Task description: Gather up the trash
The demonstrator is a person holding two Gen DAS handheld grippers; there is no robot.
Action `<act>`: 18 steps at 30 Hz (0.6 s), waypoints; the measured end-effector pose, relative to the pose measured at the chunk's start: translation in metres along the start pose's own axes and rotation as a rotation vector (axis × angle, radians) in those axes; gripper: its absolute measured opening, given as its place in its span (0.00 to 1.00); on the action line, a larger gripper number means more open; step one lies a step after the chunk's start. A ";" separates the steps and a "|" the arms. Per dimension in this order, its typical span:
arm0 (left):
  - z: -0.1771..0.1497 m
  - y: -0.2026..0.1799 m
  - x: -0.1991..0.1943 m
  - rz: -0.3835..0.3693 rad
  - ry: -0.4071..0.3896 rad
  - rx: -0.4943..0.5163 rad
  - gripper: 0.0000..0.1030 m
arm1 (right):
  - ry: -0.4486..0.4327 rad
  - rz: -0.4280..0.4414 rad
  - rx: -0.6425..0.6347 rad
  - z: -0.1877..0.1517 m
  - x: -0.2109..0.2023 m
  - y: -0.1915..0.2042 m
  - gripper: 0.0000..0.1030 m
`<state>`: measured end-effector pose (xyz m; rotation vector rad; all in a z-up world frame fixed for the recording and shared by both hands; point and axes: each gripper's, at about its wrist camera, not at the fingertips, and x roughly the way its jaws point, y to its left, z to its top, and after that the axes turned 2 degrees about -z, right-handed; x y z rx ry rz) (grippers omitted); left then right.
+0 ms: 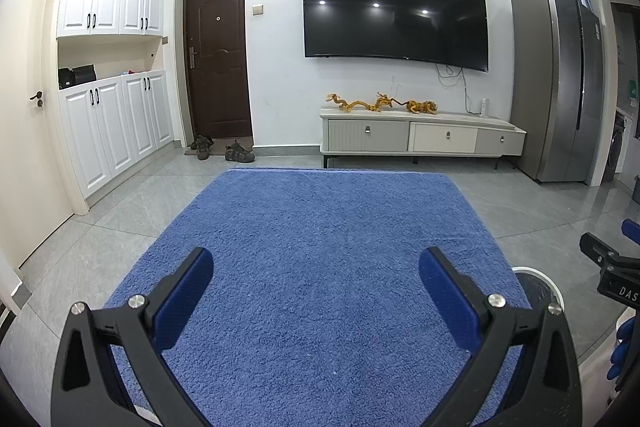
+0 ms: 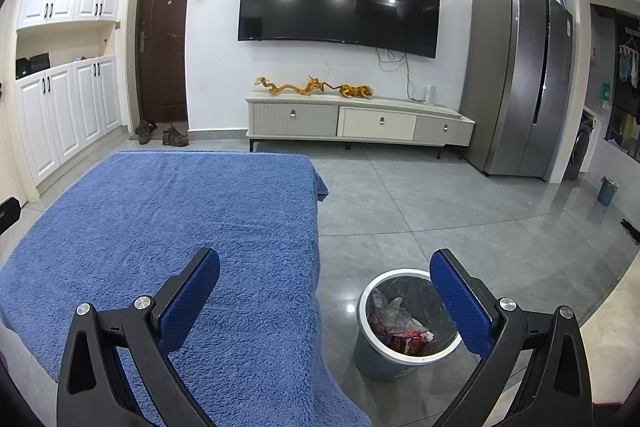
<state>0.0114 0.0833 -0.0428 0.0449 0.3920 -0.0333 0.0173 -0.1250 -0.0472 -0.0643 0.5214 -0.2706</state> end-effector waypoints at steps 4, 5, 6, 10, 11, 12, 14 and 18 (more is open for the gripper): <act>0.000 -0.001 0.000 0.000 -0.002 0.001 1.00 | -0.003 -0.003 -0.001 0.002 -0.001 0.000 1.00; 0.000 -0.001 -0.001 0.000 -0.003 0.002 1.00 | -0.004 -0.005 -0.001 0.002 -0.001 0.000 1.00; 0.000 -0.001 -0.001 0.000 -0.004 0.002 1.00 | -0.004 -0.006 -0.001 0.002 -0.001 0.000 1.00; 0.000 -0.001 -0.001 -0.002 -0.005 0.003 1.00 | -0.007 -0.012 -0.004 0.002 -0.002 0.001 1.00; 0.000 -0.001 -0.001 -0.001 -0.005 0.003 1.00 | -0.010 -0.014 -0.005 0.003 -0.002 0.001 1.00; 0.001 -0.001 -0.001 -0.001 -0.005 0.002 1.00 | -0.011 -0.017 -0.006 0.003 -0.003 0.001 1.00; 0.001 0.000 0.000 0.000 -0.004 -0.001 1.00 | -0.013 -0.019 -0.009 0.004 -0.004 0.003 1.00; 0.003 0.002 0.001 0.003 -0.003 -0.004 1.00 | -0.020 -0.025 -0.017 0.005 -0.006 0.005 1.00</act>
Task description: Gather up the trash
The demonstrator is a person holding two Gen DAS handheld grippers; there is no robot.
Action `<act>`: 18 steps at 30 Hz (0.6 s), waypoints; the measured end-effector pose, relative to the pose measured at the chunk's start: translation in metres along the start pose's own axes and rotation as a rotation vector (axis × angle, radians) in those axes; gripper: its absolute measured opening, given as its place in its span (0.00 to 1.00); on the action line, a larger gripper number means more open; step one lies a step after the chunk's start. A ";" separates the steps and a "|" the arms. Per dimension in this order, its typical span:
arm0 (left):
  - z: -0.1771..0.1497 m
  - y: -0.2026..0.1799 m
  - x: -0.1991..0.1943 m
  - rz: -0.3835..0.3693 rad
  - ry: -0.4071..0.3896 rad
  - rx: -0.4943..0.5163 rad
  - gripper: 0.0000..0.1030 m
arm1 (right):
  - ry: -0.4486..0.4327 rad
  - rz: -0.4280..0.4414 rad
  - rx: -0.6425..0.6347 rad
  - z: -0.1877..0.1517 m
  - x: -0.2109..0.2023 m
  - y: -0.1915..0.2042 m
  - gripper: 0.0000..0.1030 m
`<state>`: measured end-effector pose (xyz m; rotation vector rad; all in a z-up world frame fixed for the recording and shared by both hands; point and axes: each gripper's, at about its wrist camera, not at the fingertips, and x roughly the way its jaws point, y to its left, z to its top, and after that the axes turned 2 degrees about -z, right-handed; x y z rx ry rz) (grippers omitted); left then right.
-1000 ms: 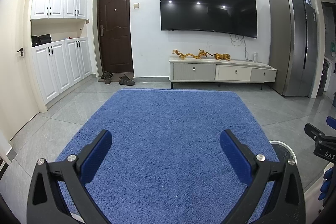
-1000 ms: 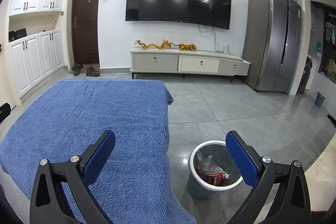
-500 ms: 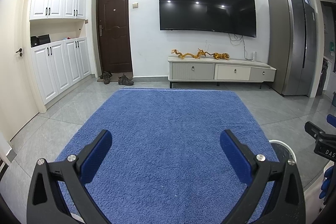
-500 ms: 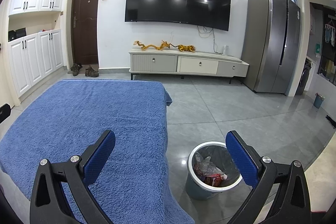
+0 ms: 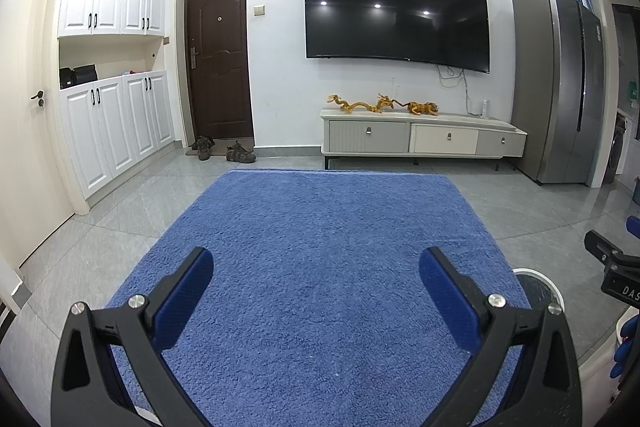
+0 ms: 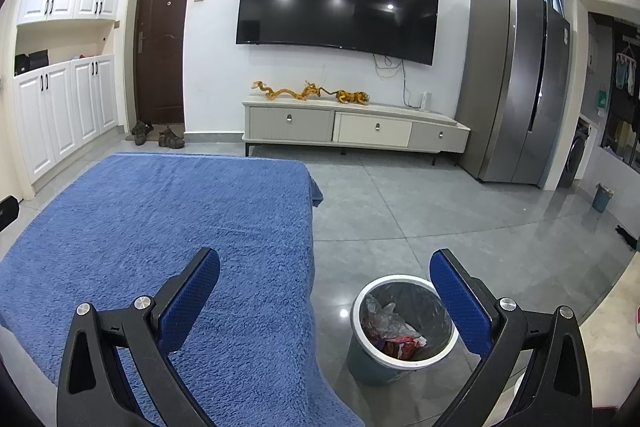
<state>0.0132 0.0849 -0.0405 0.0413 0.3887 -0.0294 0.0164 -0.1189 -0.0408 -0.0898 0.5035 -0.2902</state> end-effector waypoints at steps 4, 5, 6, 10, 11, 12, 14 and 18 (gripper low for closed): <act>-0.001 -0.001 0.000 0.001 -0.002 0.002 1.00 | -0.006 -0.005 -0.003 0.001 -0.001 0.001 1.00; -0.001 -0.001 0.000 0.002 -0.002 0.003 1.00 | -0.007 -0.005 -0.002 0.001 -0.001 0.000 1.00; -0.001 -0.001 0.000 0.004 -0.002 0.005 1.00 | -0.007 -0.005 0.000 0.001 -0.001 0.000 1.00; -0.001 -0.001 0.003 0.005 0.000 0.006 1.00 | -0.010 -0.007 0.000 0.001 -0.001 -0.001 1.00; -0.001 0.001 0.003 0.006 0.000 0.007 1.00 | -0.011 -0.008 0.000 0.001 -0.001 0.000 1.00; -0.001 0.000 0.003 0.008 0.000 0.007 1.00 | -0.012 -0.008 0.000 0.001 -0.001 0.000 1.00; -0.001 0.001 0.003 0.008 0.000 0.008 1.00 | -0.011 -0.008 -0.001 0.001 0.000 0.000 1.00; -0.001 0.001 0.003 0.008 -0.002 0.010 1.00 | -0.012 -0.008 0.001 0.001 0.000 0.000 1.00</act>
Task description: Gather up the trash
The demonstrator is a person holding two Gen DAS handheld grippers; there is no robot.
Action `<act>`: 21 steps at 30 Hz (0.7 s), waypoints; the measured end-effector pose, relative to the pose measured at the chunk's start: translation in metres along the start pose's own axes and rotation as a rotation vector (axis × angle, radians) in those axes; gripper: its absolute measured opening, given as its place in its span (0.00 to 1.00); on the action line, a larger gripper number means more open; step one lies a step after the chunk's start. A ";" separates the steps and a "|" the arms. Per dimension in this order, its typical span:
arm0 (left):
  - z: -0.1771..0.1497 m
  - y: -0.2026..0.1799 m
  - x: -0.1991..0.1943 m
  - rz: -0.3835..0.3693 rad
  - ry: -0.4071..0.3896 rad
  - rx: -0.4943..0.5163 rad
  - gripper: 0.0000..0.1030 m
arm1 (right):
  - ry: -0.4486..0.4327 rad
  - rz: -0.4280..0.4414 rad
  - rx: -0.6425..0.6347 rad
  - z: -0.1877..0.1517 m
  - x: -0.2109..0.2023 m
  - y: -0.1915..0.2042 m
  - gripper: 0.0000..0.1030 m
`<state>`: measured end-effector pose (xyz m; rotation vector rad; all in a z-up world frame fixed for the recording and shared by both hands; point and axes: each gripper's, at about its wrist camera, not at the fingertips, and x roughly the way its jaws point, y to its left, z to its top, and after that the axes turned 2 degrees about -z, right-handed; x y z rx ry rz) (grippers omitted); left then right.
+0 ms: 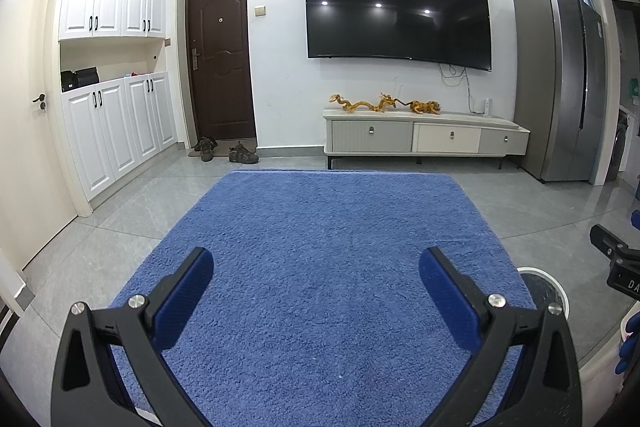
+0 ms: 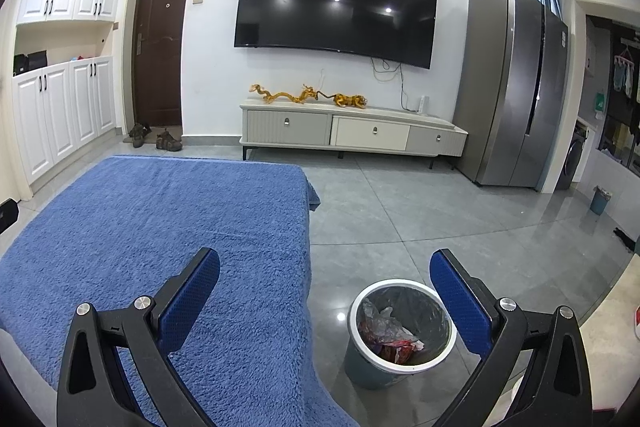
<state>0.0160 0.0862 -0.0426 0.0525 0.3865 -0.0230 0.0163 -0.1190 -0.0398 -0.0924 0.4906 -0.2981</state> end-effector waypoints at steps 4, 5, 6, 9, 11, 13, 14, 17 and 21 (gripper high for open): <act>0.000 0.000 0.000 0.002 -0.007 0.005 1.00 | -0.003 -0.003 0.003 0.001 0.000 -0.002 1.00; 0.000 0.000 0.000 0.003 -0.008 0.006 1.00 | -0.003 -0.003 0.004 0.001 0.001 -0.003 1.00; 0.001 0.000 0.000 0.004 -0.011 0.008 1.00 | -0.004 -0.004 0.005 0.001 0.001 -0.004 1.00; 0.001 -0.001 0.000 0.012 -0.018 0.013 1.00 | -0.008 -0.006 0.007 0.001 0.001 -0.005 1.00; 0.001 -0.001 -0.002 0.019 -0.027 0.013 1.00 | -0.009 -0.007 0.010 0.002 0.002 -0.006 1.00; 0.001 -0.002 -0.002 0.022 -0.030 0.015 1.00 | -0.010 -0.010 0.009 0.003 0.003 -0.007 1.00; 0.001 -0.002 -0.002 0.023 -0.029 0.016 1.00 | -0.011 -0.010 0.009 0.003 0.003 -0.007 1.00; 0.001 -0.003 -0.001 0.023 -0.028 0.018 1.00 | -0.011 -0.006 0.011 0.002 0.002 -0.006 1.00; 0.001 -0.003 0.001 0.017 -0.021 0.018 1.00 | -0.014 -0.008 0.003 0.002 0.002 -0.004 1.00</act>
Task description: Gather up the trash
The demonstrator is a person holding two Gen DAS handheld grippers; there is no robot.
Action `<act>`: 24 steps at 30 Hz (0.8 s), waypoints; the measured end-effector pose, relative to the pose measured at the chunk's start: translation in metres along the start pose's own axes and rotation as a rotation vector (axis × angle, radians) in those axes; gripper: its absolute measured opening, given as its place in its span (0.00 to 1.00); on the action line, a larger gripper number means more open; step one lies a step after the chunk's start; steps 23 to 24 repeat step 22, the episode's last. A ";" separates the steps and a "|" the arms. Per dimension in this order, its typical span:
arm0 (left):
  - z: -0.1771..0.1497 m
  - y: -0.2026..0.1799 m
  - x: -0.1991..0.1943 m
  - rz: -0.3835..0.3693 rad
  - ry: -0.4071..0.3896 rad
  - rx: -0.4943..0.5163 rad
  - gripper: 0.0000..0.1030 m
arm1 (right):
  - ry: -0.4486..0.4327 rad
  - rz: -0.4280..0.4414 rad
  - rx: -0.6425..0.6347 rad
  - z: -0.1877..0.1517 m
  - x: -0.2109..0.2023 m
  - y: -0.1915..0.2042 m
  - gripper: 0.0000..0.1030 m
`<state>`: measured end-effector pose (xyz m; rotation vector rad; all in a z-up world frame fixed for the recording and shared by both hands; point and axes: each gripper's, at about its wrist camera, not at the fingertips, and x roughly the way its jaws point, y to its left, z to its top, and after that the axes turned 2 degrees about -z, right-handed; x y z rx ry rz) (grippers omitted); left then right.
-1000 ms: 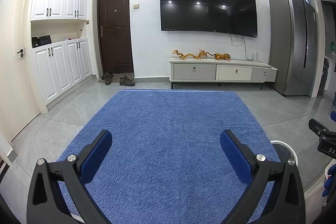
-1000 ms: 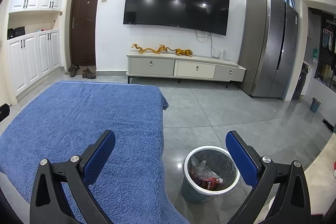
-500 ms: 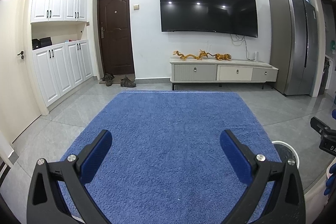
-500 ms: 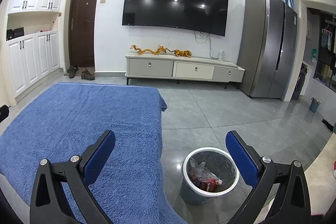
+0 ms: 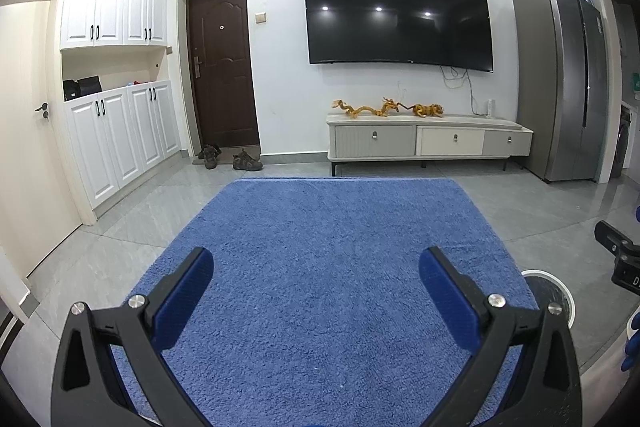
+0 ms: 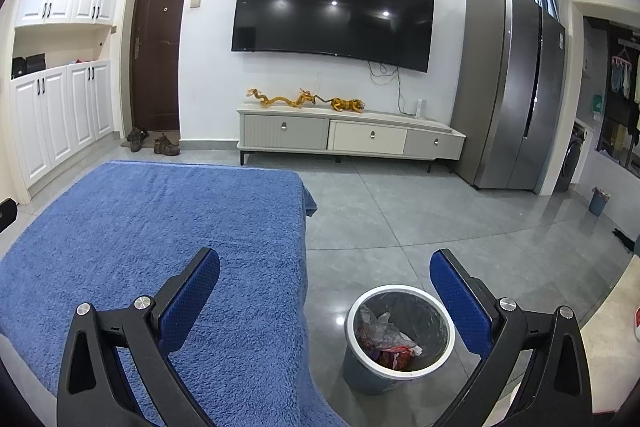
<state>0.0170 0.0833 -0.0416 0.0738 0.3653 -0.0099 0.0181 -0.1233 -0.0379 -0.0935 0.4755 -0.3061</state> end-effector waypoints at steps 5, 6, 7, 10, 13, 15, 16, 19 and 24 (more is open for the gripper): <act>-0.001 0.001 0.003 -0.004 0.012 -0.001 1.00 | 0.008 0.002 0.003 -0.001 0.004 0.000 1.00; -0.001 0.002 0.004 -0.003 0.014 -0.001 1.00 | 0.010 0.001 0.003 -0.001 0.004 -0.001 1.00; -0.001 0.001 0.005 -0.002 0.016 -0.001 1.00 | 0.011 0.000 0.003 0.000 0.005 -0.001 1.00; -0.002 0.002 0.007 -0.001 0.027 -0.001 1.00 | 0.015 0.001 0.003 0.000 0.006 0.000 1.00; -0.002 0.002 0.010 0.001 0.043 -0.001 1.00 | 0.019 0.004 0.000 -0.001 0.006 0.002 1.00; -0.003 0.004 0.012 0.001 0.060 -0.002 1.00 | 0.019 0.006 -0.002 0.000 0.005 0.002 1.00; -0.003 0.004 0.013 0.000 0.066 -0.002 1.00 | 0.020 0.007 -0.003 0.000 0.005 0.004 1.00; -0.005 0.006 0.015 -0.010 0.084 -0.010 1.00 | 0.022 0.009 -0.007 0.000 0.005 0.005 1.00; -0.006 0.007 0.015 -0.011 0.090 -0.014 1.00 | 0.025 0.009 -0.009 0.000 0.005 0.007 1.00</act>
